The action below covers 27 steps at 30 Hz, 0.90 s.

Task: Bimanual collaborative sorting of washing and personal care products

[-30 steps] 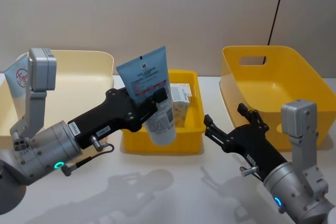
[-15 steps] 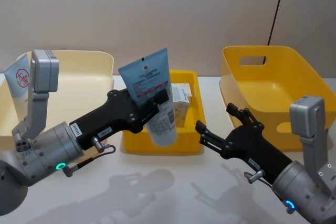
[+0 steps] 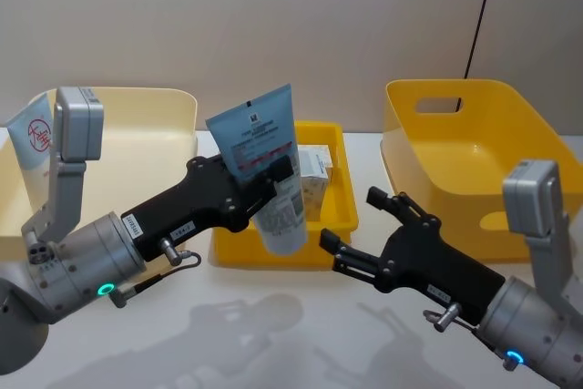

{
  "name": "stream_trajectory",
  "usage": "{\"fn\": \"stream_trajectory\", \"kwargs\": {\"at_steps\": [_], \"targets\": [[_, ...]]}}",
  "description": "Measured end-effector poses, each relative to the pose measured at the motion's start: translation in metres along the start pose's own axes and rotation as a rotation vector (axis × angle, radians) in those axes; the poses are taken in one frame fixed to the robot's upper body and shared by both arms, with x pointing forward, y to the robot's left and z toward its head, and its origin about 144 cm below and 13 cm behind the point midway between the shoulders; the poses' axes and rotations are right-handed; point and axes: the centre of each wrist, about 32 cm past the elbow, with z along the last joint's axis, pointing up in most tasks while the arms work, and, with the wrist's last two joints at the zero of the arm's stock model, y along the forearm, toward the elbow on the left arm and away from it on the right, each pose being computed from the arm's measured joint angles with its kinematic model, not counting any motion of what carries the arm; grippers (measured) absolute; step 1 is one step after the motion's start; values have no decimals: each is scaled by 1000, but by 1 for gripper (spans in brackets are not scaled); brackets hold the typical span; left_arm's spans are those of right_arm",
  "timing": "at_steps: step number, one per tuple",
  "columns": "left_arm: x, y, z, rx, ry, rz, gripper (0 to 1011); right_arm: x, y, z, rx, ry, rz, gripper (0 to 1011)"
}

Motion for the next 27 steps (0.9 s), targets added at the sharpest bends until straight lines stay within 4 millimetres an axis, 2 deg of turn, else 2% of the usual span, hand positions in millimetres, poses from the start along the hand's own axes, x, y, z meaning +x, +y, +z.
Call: {"fn": "stream_trajectory", "kwargs": {"at_steps": [7, 27], "targets": [[0, 0, 0, 0, 0, -1, 292, 2, 11, 1, -11, 4, 25, 1001], [0, 0, 0, 0, 0, 0, 292, 2, 60, 0, -8, -11, 85, 1001]]}}
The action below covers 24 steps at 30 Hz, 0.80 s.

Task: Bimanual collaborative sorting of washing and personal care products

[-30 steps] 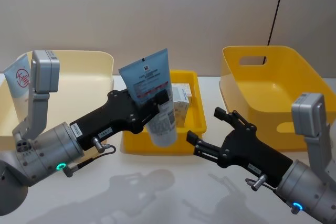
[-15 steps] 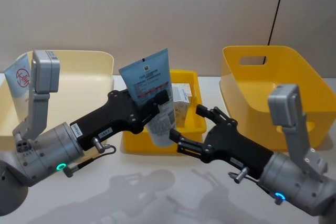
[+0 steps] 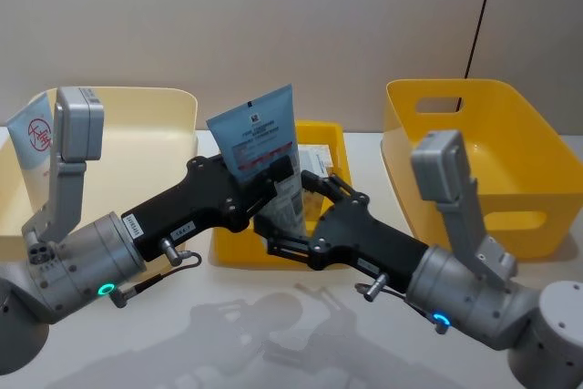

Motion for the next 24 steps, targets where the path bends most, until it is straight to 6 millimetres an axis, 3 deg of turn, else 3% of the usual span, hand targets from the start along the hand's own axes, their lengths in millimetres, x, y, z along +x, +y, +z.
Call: {"fn": "stream_trajectory", "kwargs": {"at_steps": [21, 24], "targets": [[0, 0, 0, 0, 0, 0, 292, 5, 30, 0, -24, -28, 76, 1001], [0, 0, 0, 0, 0, 0, 292, 5, 32, 0, -26, -30, 81, 949]]}}
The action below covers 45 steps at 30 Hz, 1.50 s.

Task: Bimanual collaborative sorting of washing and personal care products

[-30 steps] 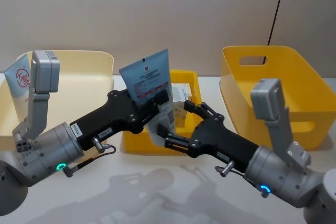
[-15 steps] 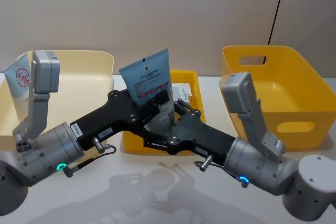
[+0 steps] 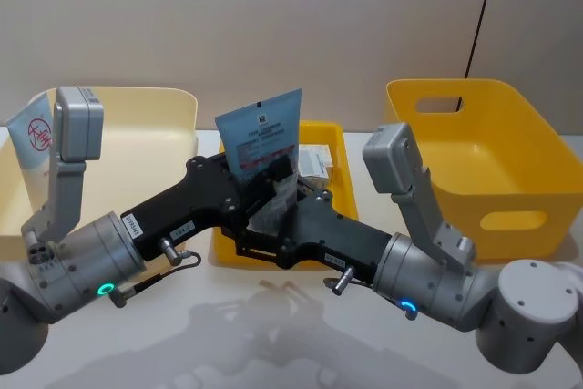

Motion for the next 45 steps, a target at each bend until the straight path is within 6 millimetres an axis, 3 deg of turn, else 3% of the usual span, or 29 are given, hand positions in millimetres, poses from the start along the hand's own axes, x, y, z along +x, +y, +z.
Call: {"fn": "stream_trajectory", "kwargs": {"at_steps": [11, 25, 29, 40, 45], "targets": [[0, 0, 0, 0, 0, 0, 292, 1, 4, 0, -5, -5, 6, 662], [0, 0, 0, 0, 0, 0, 292, 2, 6, 0, -6, -8, 10, 584], [0, 0, 0, 0, 1, -2, 357, 2, 6, 0, -7, -8, 12, 563], [0, 0, 0, 0, 1, -3, 744, 2, 6, 0, -7, -8, 13, 538], [0, 0, 0, 0, 0, -2, 875, 2, 6, 0, -7, -8, 13, 538]]}}
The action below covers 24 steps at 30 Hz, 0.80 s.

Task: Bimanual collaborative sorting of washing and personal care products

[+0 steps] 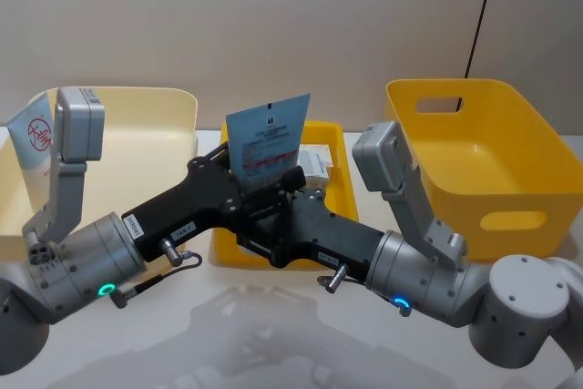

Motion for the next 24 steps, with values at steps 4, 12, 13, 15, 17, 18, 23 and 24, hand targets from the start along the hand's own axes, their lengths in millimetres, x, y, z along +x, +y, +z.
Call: {"fn": "stream_trajectory", "kwargs": {"at_steps": [4, 12, 13, 15, 17, 18, 23, 24], "targets": [[0, 0, 0, 0, 0, 0, 968, 0, -1, 0, 0, 0, 0, 538], [0, 0, 0, 0, 0, 1, 1002, 0, -13, -1, 15, 0, -38, 538], [0, 0, 0, 0, 0, 1, 1002, 0, -13, -1, 15, 0, -38, 538], [0, 0, 0, 0, 0, 1, 1002, 1, -20, -1, 21, 0, -66, 538], [0, 0, 0, 0, 0, 2, 1002, 1, -23, 0, 23, -1, -80, 538], [0, 0, 0, 0, 0, 2, 1002, 1, -25, 0, 26, -2, -90, 538], [0, 0, 0, 0, 0, 2, 1002, 2, -40, 2, 37, -11, -156, 538], [0, 0, 0, 0, 0, 2, 1002, 3, -44, 3, 41, -15, -177, 538]]}}
